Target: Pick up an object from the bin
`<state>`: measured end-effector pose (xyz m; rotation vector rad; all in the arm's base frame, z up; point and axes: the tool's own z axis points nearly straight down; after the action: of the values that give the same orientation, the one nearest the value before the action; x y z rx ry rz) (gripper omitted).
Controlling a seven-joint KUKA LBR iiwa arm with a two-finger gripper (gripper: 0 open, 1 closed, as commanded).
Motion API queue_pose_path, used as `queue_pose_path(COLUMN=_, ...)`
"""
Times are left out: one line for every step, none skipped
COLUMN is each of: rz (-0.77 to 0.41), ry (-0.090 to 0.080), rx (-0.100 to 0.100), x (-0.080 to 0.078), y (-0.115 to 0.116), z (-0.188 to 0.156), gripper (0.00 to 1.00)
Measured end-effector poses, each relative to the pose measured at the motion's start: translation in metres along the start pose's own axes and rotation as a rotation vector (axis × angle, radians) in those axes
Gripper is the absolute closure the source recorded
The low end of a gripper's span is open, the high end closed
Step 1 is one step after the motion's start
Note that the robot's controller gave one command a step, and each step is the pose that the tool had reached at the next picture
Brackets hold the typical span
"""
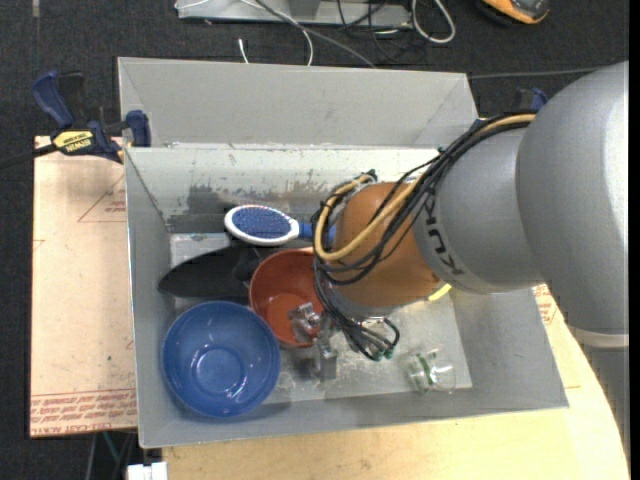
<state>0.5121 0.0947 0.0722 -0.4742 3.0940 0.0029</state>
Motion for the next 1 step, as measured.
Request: queue_pose_path(rz=-0.002, ry=-0.006, rx=0.001, x=-0.0025, y=0.001, z=-0.0121, gripper=1.0)
